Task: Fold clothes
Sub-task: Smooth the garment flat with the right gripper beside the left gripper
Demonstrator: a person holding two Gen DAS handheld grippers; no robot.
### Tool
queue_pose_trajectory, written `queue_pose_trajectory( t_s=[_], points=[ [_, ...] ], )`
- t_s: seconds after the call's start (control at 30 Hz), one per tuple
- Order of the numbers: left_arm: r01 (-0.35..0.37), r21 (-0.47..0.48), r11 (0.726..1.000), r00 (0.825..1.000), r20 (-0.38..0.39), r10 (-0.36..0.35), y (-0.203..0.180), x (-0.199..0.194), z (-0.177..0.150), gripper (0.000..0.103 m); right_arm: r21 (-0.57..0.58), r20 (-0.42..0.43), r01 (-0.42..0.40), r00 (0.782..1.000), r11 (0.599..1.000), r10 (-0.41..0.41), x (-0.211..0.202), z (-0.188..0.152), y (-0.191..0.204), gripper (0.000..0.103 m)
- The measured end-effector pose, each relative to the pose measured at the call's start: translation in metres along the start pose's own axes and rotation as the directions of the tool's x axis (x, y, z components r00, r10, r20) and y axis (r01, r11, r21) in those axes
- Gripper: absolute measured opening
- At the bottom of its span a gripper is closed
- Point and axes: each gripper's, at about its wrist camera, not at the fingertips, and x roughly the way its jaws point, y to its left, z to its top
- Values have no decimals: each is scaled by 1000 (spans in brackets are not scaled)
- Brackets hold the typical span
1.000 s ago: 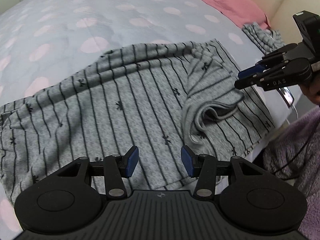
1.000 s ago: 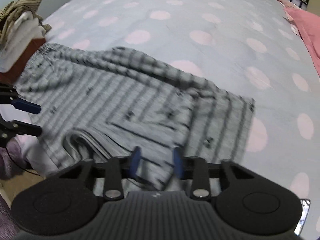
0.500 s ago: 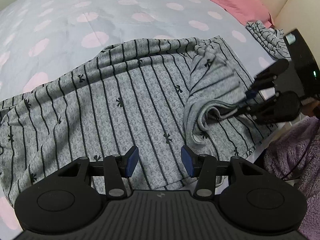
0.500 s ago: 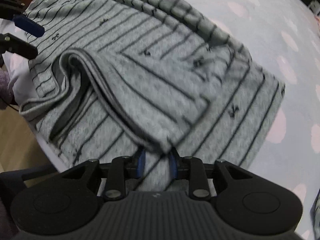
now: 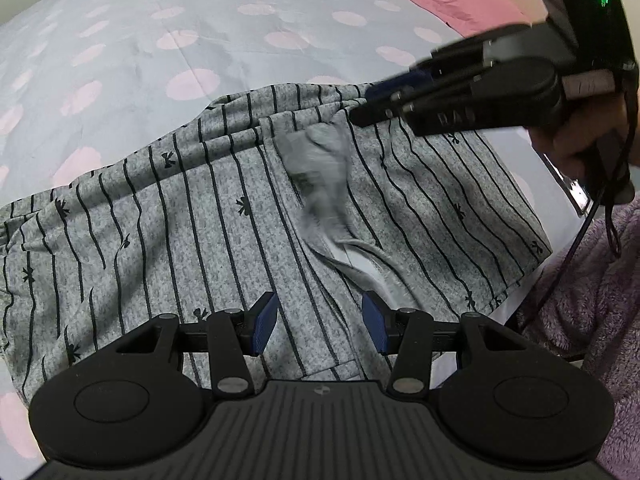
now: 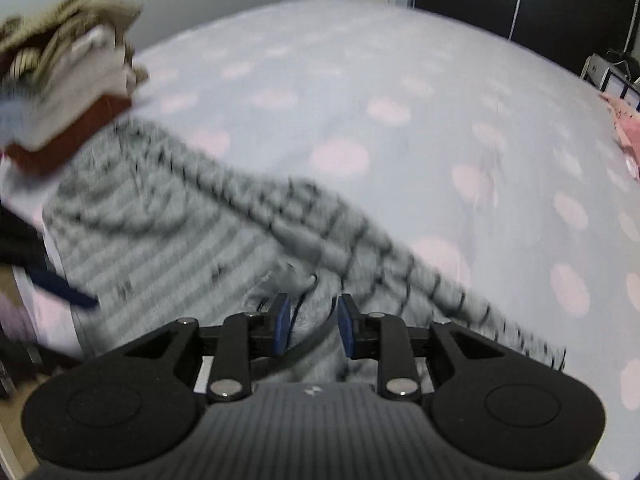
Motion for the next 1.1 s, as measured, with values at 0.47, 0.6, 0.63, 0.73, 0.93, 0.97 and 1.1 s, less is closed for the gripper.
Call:
queue_pose_trajectory(
  t_s=[0.47,0.6,0.63,0.73,0.93,0.97,1.1],
  points=[
    [167,91,982,985,18,-169,-45,21,-18,45,-23,-191,-41,981,999,36,9,-45,16,29],
    [86,84,993,995,-50,-82,-49,45,-24,16,-52,-198,-42,980,998,31,6,-47,20,29],
    [72,70,995,995,-68,-68,-46,49,-25,13,-55,-196,-45,980,997,33,5,-47,20,29],
    [56,-5,998,993,-103,-57,-30,54,-30,4,-74,-200,-53,979,996,37,2,-47,22,29],
    [1,-23,1000,988,-155,-5,-18,61,-40,2,-113,-211,-54,977,992,29,8,-45,26,29],
    [2,-20,1000,989,-147,-5,-18,58,-38,3,-112,-211,-51,977,992,26,10,-44,26,29],
    [7,-30,1000,997,-83,-9,-18,41,-26,18,-112,-207,-38,978,993,15,17,-37,26,29]
  ],
)
